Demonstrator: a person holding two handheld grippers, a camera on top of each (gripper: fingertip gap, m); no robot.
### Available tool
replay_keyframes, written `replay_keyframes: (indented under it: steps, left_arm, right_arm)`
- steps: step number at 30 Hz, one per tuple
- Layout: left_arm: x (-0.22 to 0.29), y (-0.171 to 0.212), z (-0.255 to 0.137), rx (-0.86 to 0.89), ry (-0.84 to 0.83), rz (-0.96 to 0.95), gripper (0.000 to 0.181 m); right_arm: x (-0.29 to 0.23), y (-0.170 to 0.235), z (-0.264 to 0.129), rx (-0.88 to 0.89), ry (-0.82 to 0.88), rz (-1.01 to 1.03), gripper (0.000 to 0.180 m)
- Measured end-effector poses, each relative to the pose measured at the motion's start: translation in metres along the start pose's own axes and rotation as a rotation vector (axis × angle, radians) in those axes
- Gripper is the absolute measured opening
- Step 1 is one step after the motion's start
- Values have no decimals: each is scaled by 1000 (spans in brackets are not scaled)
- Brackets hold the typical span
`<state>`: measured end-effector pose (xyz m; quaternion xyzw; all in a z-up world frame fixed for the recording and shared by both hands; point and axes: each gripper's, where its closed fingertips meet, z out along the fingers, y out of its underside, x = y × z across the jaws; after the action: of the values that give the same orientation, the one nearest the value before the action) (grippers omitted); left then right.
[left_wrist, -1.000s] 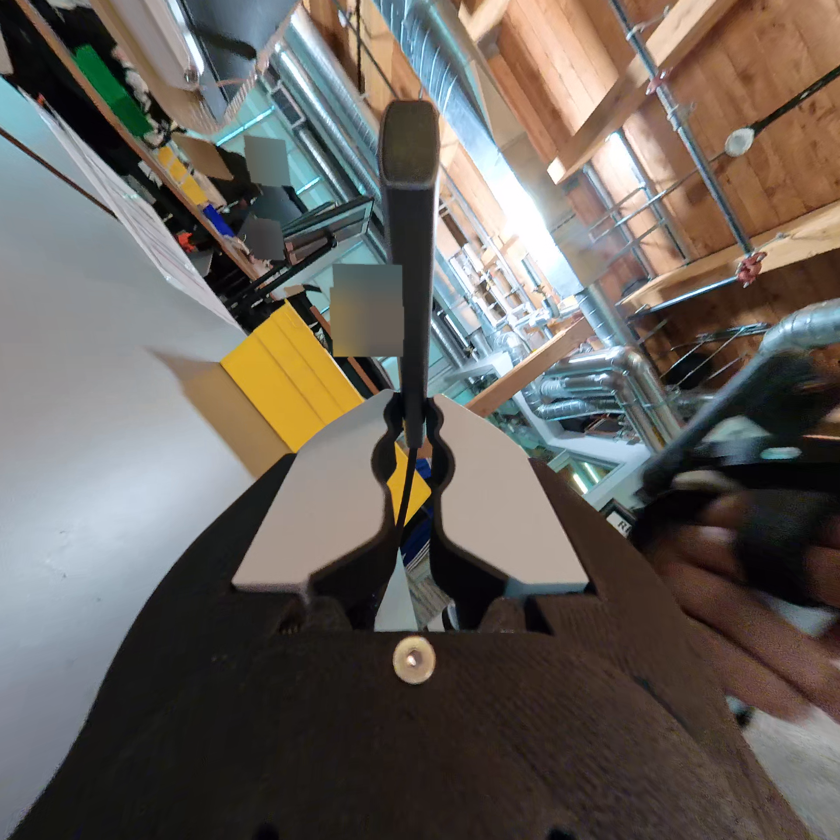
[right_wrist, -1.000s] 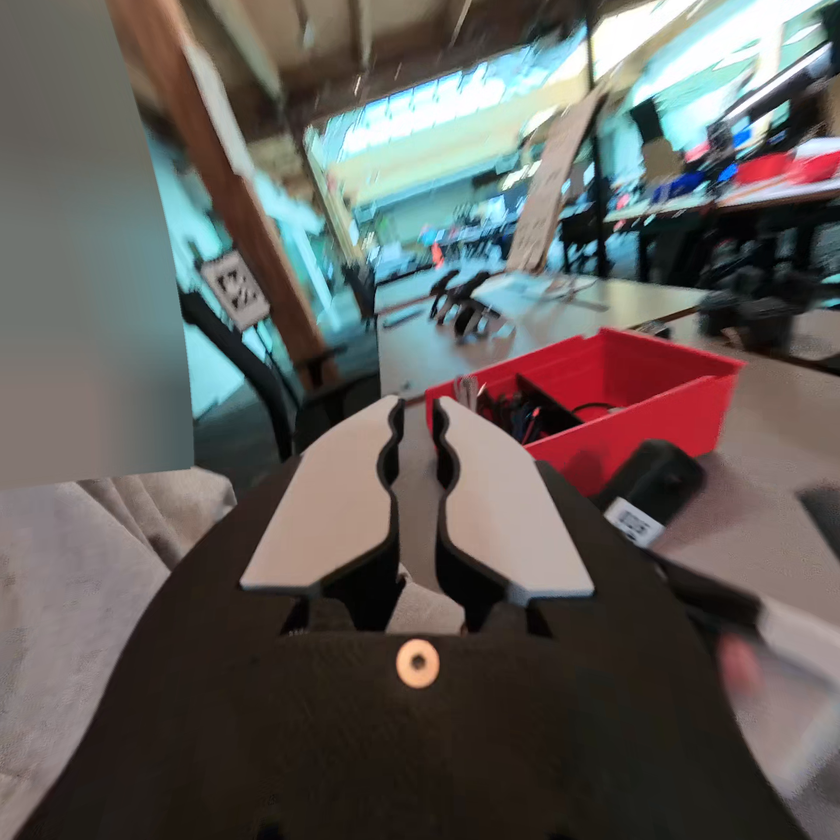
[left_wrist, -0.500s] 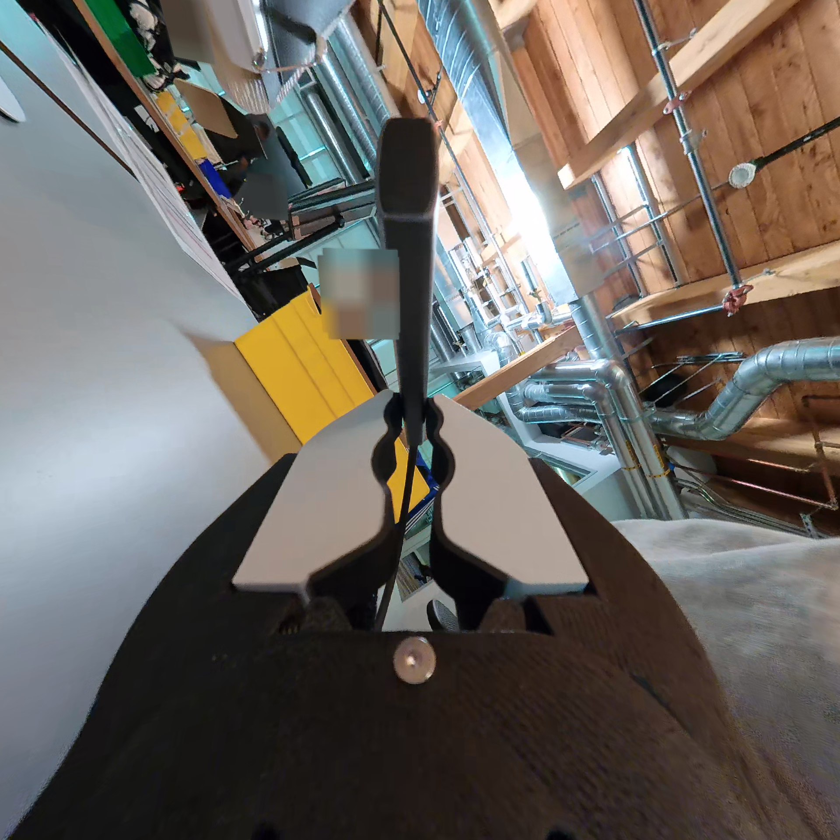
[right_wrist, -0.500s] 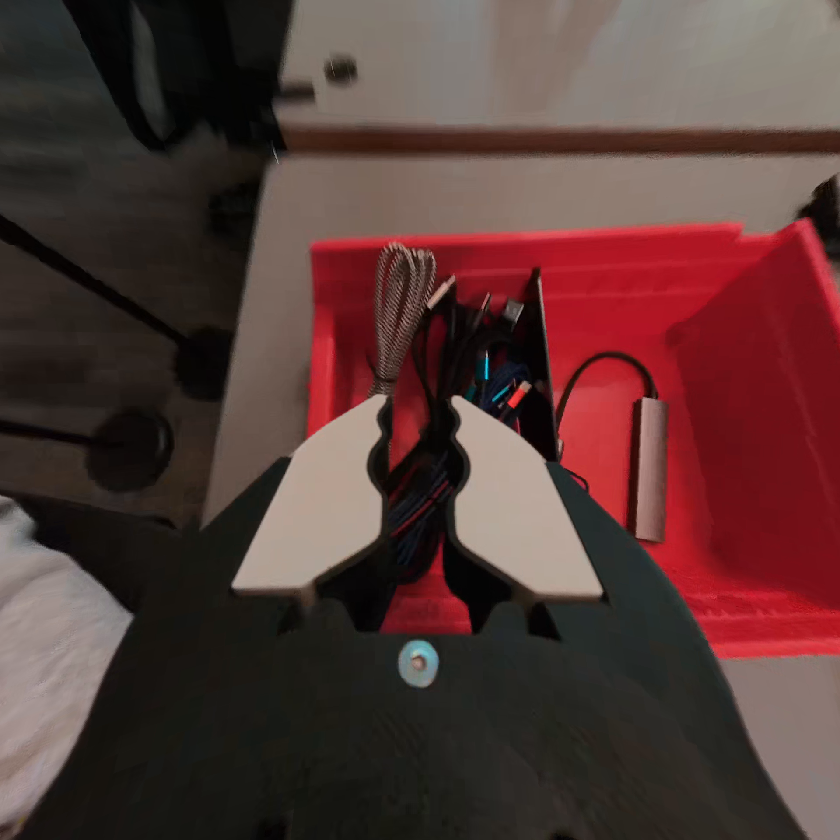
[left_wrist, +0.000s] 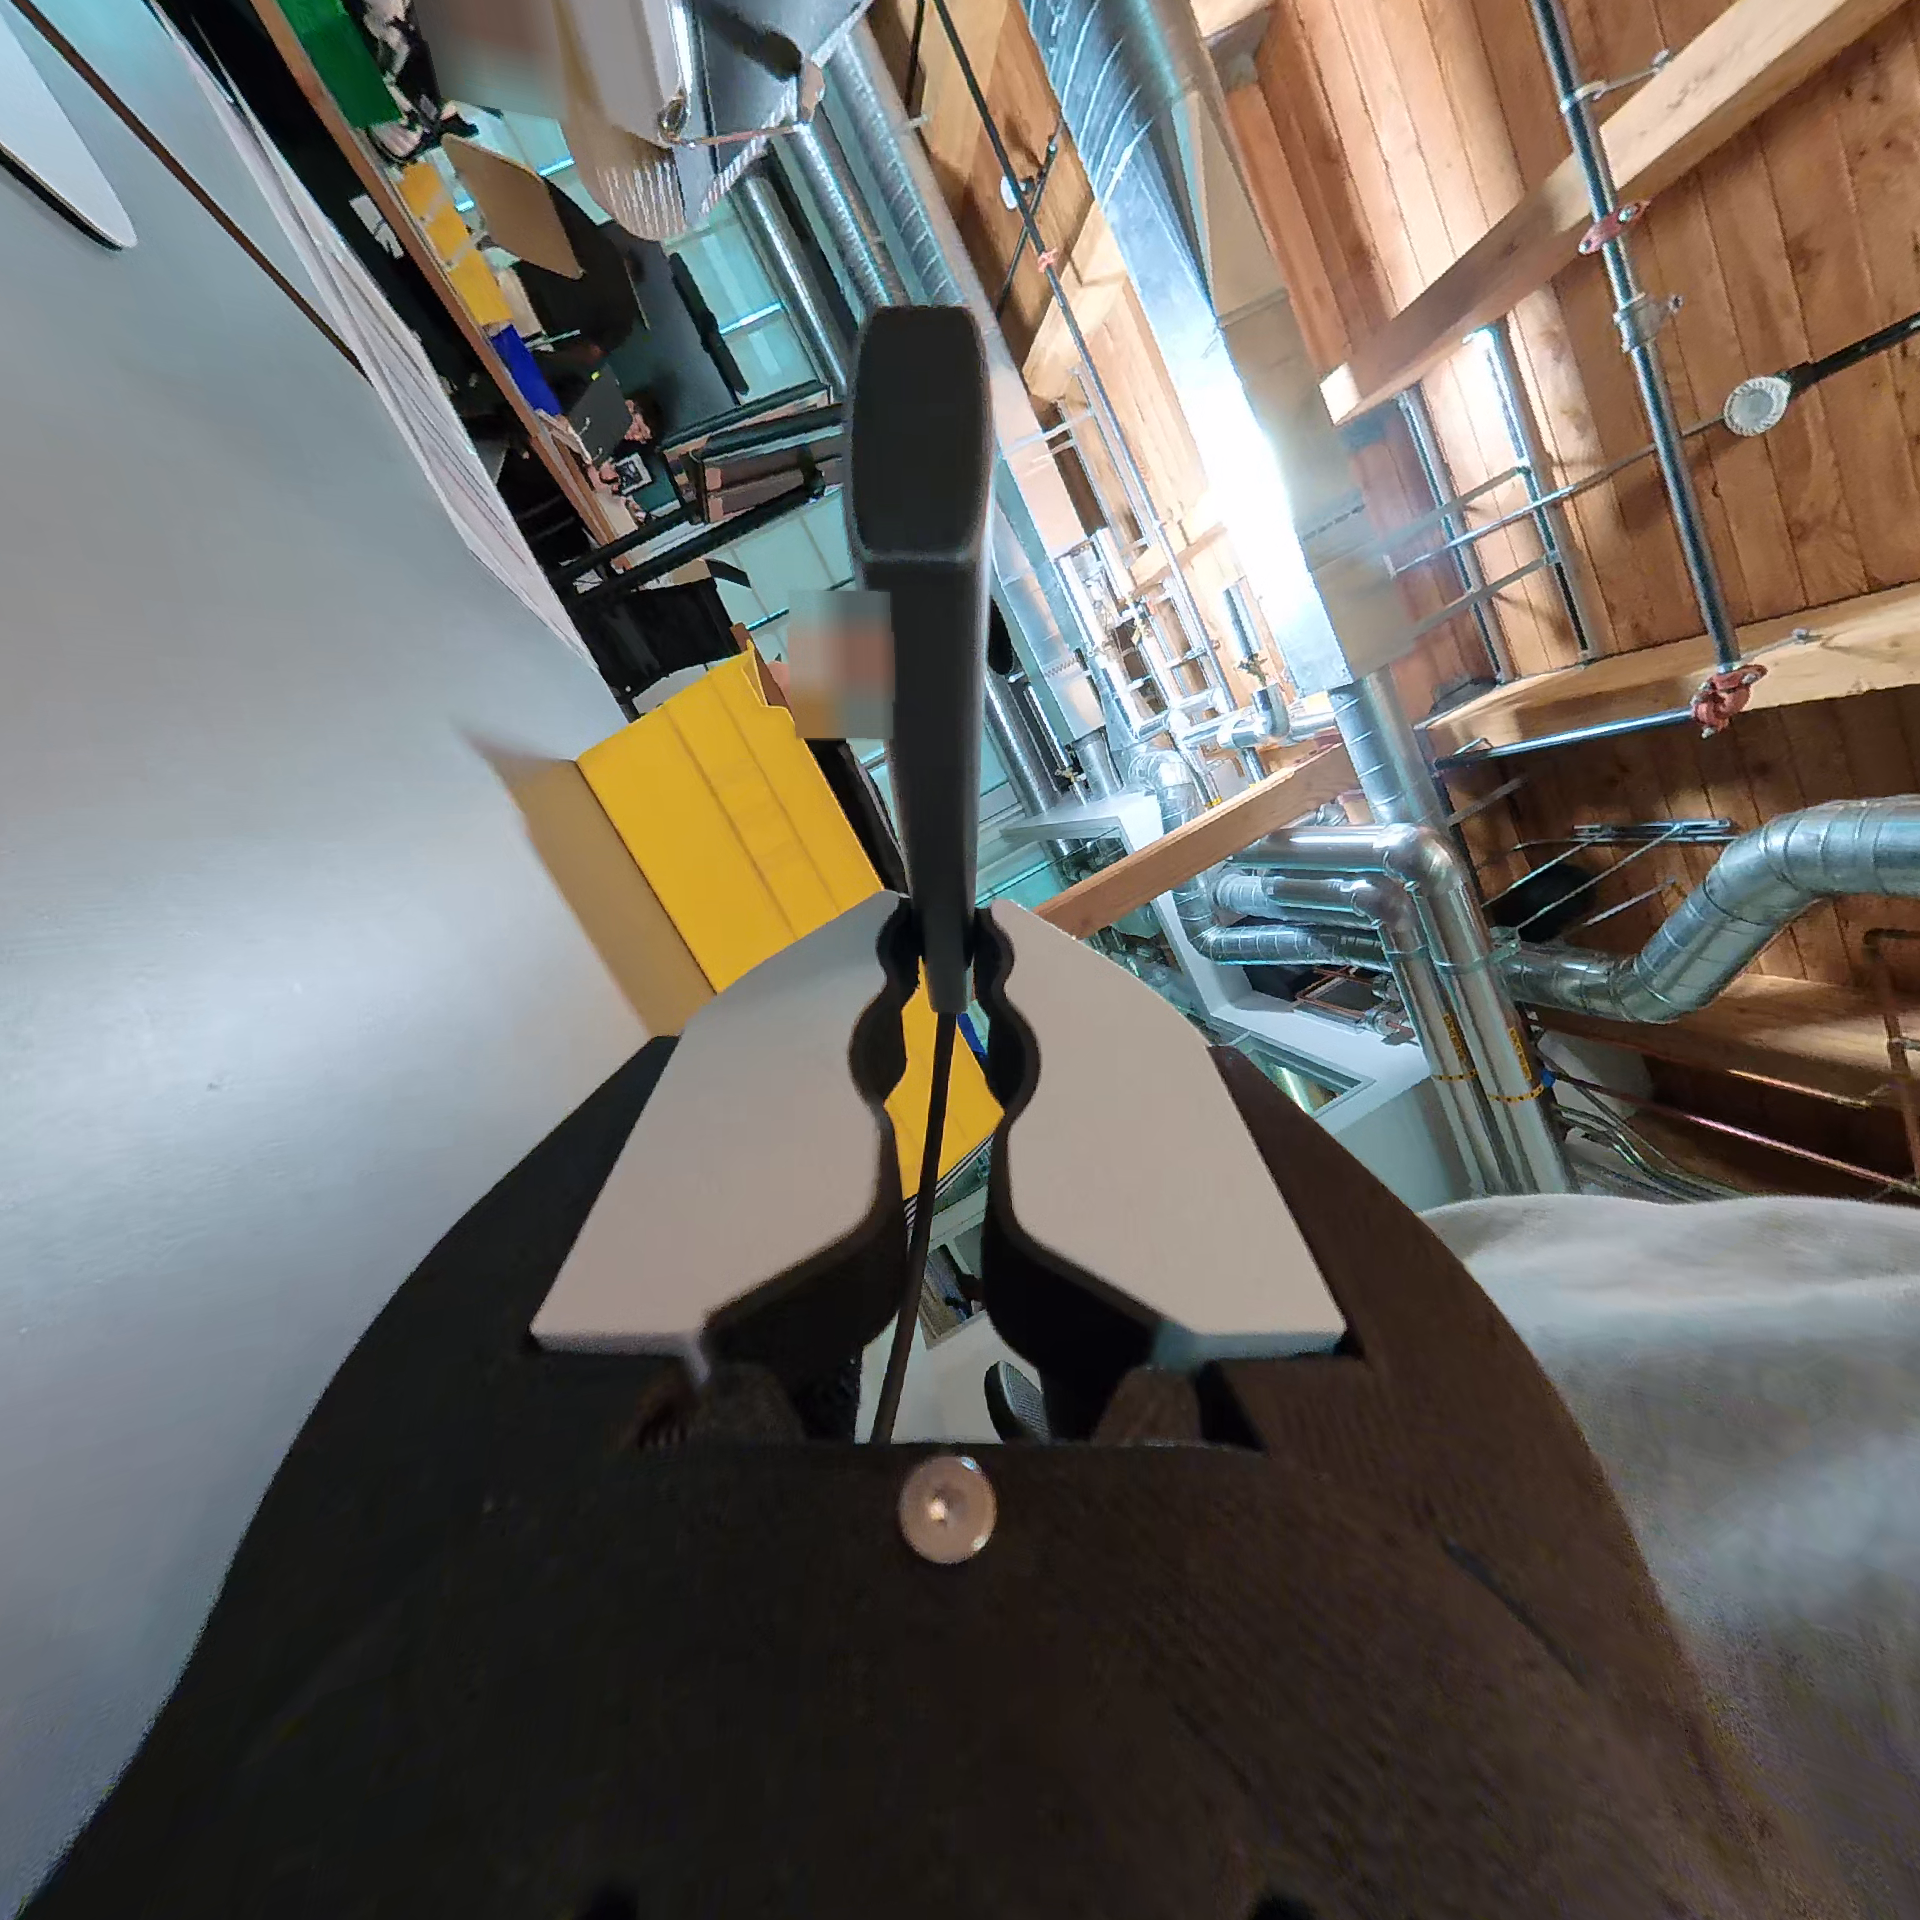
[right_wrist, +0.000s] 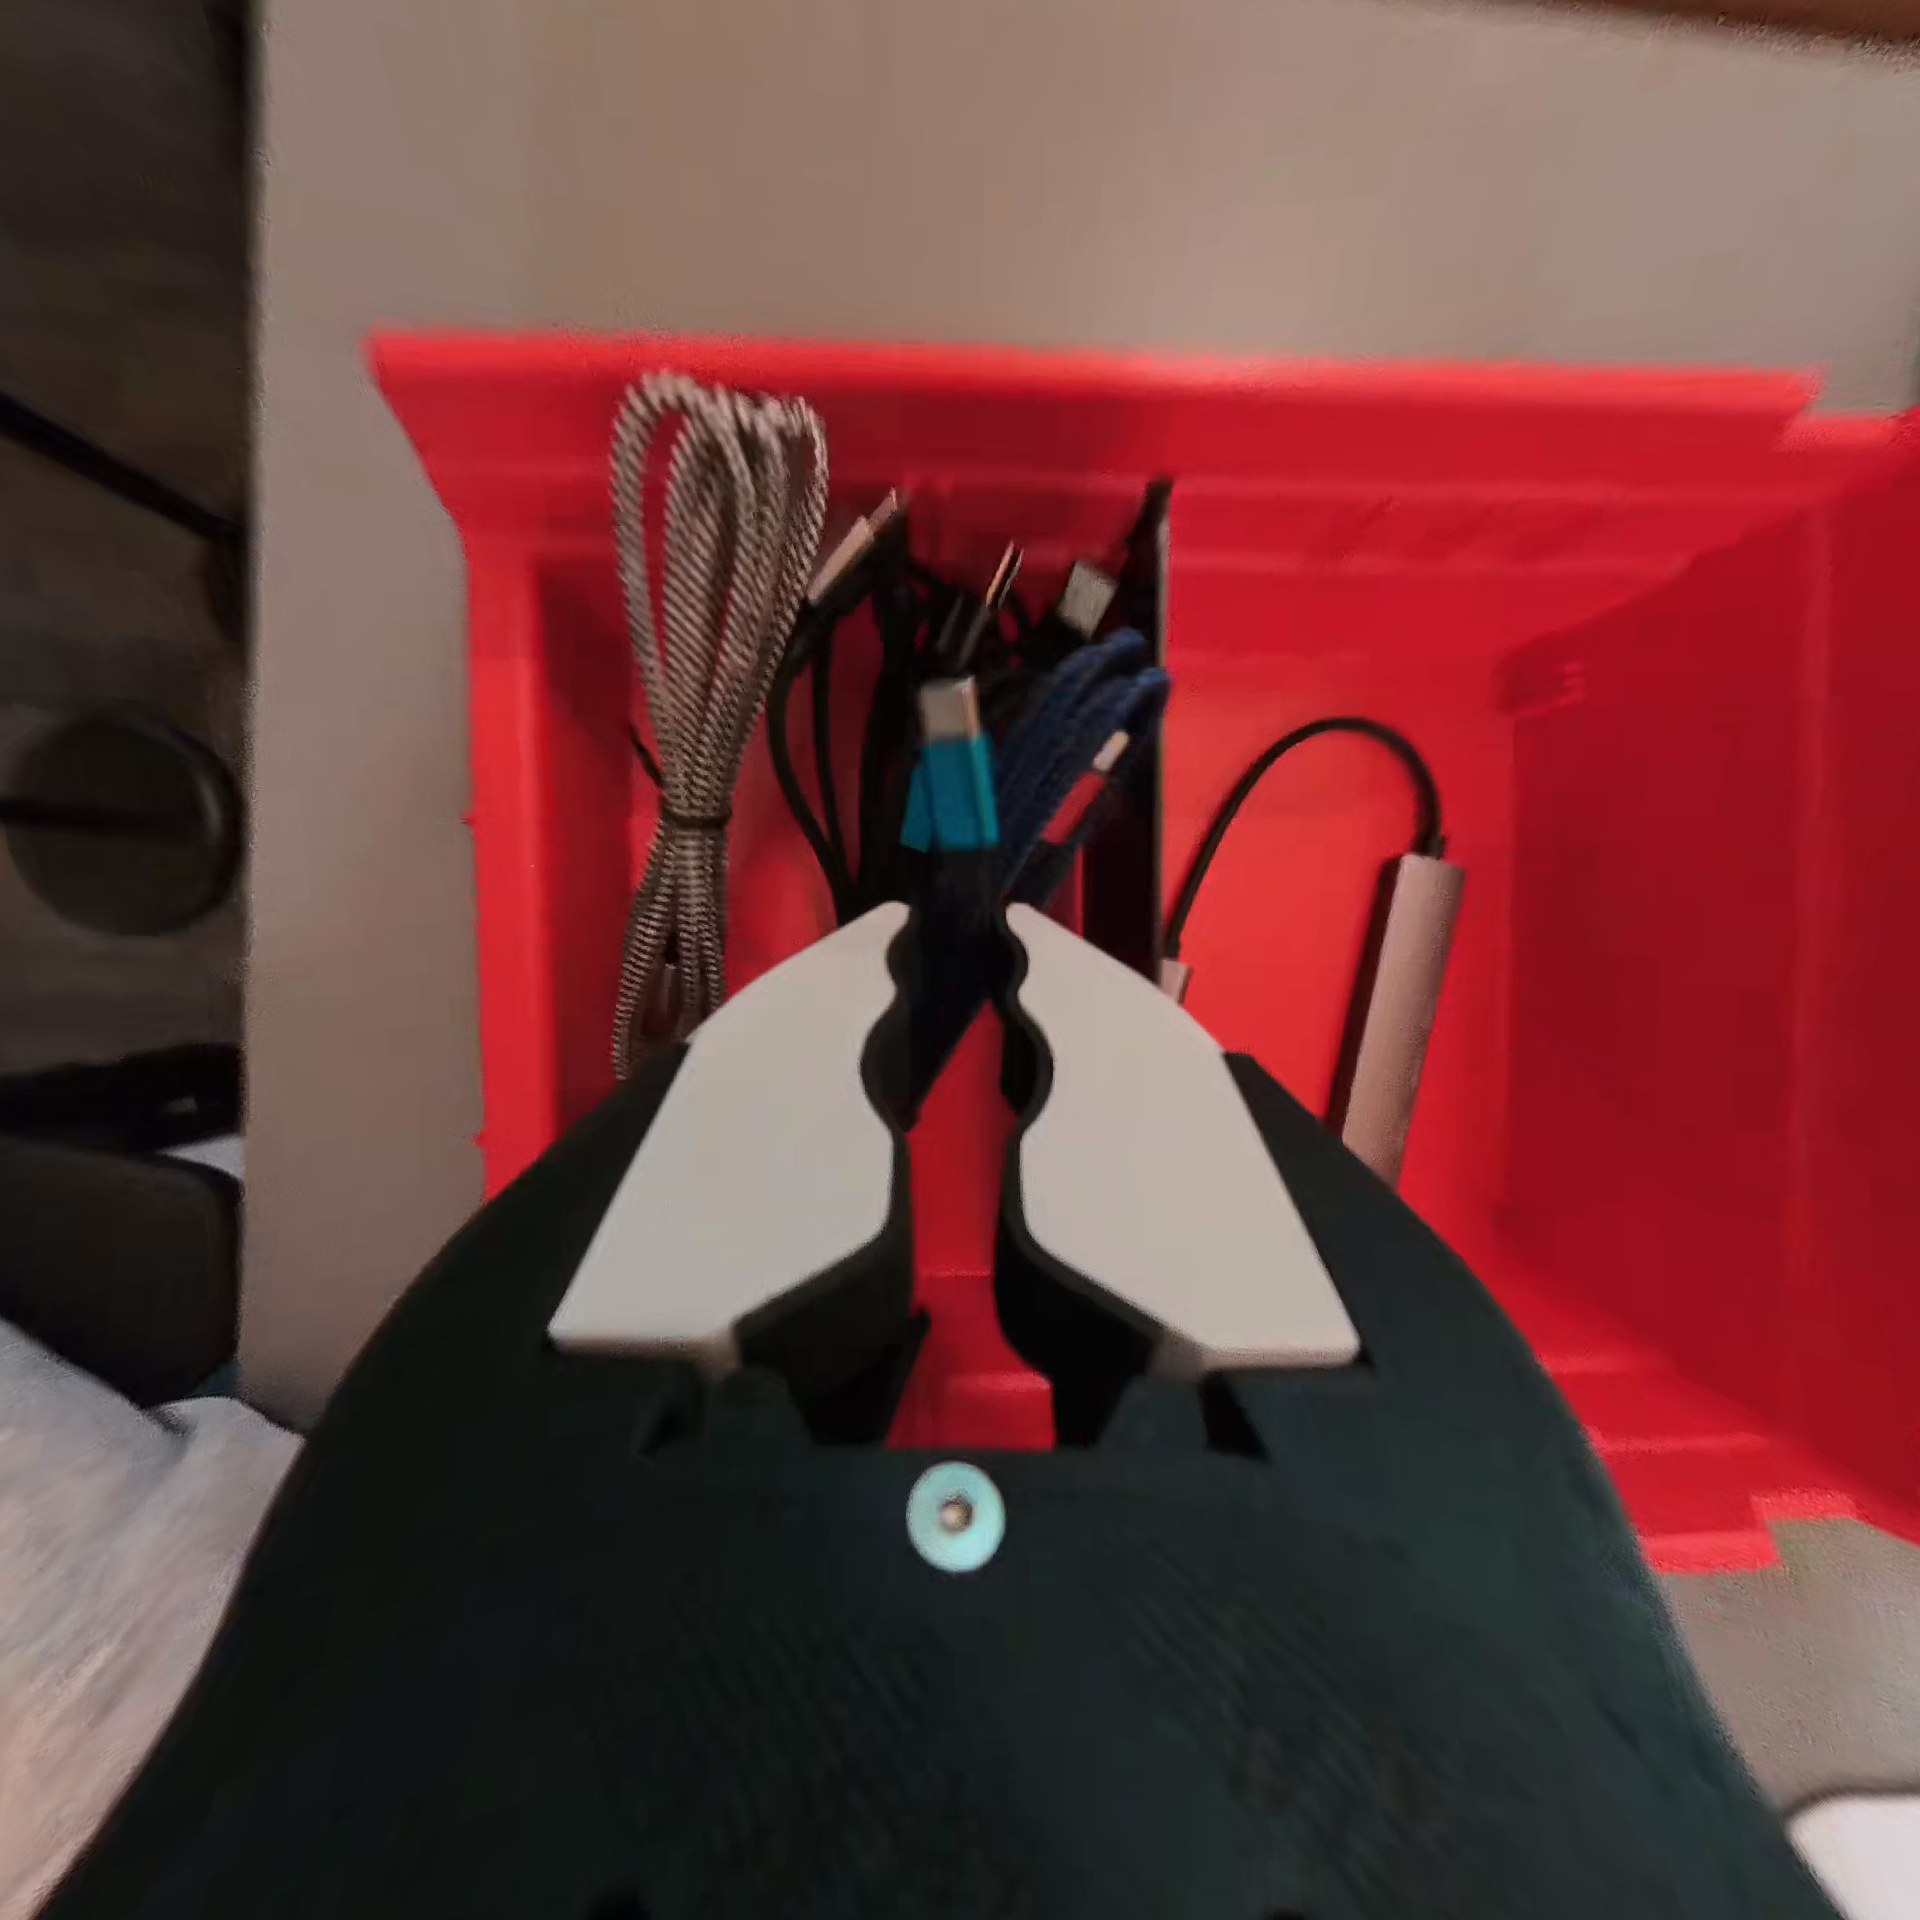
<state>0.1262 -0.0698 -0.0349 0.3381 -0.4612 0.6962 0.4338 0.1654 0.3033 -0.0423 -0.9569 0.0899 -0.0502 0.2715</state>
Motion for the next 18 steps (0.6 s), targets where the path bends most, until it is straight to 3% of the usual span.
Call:
replay_keyframes:
  steps: [5, 9, 14, 18]
  left_arm:
    - [-2, 1, -1, -10, -22, 17, 11]
    - [-2, 5, 0, -44, -45, 59, 11]
    - [-3, 6, 0, -47, -44, 45, 11]
    - [-4, 8, 0, -57, -47, 39, 10]
  right_arm:
    - [13, -23, -91, 309, 51, 39, 10]
    - [24, -4, -183, 518, 128, 127, 10]
    - [27, 69, -300, 685, 287, 267, 9]
    - [14, 156, -360, 614, 488, 381, 9]
